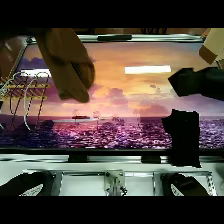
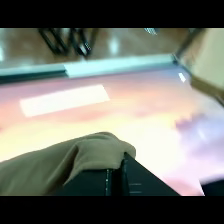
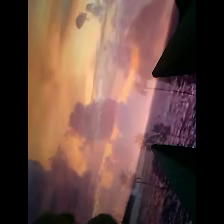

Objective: Fold the shirts.

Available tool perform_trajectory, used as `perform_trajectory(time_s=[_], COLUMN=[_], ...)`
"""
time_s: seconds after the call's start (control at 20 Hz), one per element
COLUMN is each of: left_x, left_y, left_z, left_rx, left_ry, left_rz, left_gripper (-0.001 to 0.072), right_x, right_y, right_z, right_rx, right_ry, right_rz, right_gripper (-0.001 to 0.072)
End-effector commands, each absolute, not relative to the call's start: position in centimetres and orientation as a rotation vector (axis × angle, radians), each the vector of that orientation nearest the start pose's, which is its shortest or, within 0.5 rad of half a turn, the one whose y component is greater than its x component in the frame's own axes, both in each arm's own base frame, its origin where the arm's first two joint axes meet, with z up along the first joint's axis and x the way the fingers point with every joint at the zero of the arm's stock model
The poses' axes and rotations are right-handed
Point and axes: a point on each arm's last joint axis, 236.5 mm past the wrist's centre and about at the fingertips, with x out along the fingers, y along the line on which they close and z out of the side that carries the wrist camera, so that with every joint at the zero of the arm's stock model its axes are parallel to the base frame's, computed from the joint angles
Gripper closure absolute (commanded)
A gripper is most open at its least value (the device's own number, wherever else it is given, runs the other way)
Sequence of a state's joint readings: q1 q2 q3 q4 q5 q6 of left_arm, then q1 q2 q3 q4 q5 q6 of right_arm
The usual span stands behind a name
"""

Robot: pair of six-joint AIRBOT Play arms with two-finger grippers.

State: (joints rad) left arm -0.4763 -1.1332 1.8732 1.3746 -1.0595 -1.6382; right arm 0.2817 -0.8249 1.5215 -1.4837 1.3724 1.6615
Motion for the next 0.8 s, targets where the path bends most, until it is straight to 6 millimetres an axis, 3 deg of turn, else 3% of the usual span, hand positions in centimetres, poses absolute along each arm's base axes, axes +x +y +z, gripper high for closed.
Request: perform_trajectory(time_s=[0.0, 0.1, 0.2, 0.35, 0.4, 0.45, 0.5, 0.55, 0.6, 0.75], left_x=[29.1, 28.3, 27.9, 28.2, 28.1, 28.1, 28.3, 28.5, 28.6, 26.8], left_y=[-28.5, -32.2, -35.2, -38.6, -39.4, -39.7, -39.3, -37.7, -35.5, -25.1], left_z=[32.6, 25.8, 18.1, 10.5, 8.9, 7.8, 7.1, 6.8, 6.7, 4.9], left_rx=[0.020, 0.078, 0.132, 0.063, 0.027, 0.006, 0.004, 0.018, 0.045, 0.213], left_ry=[0.612, 0.746, 0.877, 1.041, 1.095, 1.134, 1.166, 1.210, 1.268, 1.522], left_rz=[-0.792, -0.842, -0.858, -0.829, -0.824, -0.821, -0.808, -0.779, -0.753, -0.604], left_gripper=[0.0674, 0.0674, 0.0672, 0.0667, 0.0551, 0.0305, 0.0074, 0.0020, 0.0028, 0.0029], right_x=[24.5, 23.0, 22.8, 24.1, 24.5, 25.0, 25.6, 26.0, 26.3, 25.5], right_y=[9.3, 8.8, 8.8, 9.1, 9.3, 9.4, 9.6, 9.7, 9.8, 9.2], right_z=[29.4, 27.2, 25.5, 21.6, 19.9, 18.1, 16.3, 14.8, 13.3, 8.8], right_rx=[0.030, 0.020, 0.020, 0.035, 0.030, 0.024, 0.014, 0.003, -0.015, -0.111], right_ry=[0.737, 0.860, 0.928, 1.019, 1.061, 1.102, 1.143, 1.178, 1.221, 1.385], right_rz=[0.316, 0.301, 0.290, 0.266, 0.259, 0.253, 0.251, 0.249, 0.252, 0.268], right_gripper=[0.0173, 0.0173, 0.0172, 0.0173, 0.0173, 0.0172, 0.0172, 0.0172, 0.0172, 0.0172])
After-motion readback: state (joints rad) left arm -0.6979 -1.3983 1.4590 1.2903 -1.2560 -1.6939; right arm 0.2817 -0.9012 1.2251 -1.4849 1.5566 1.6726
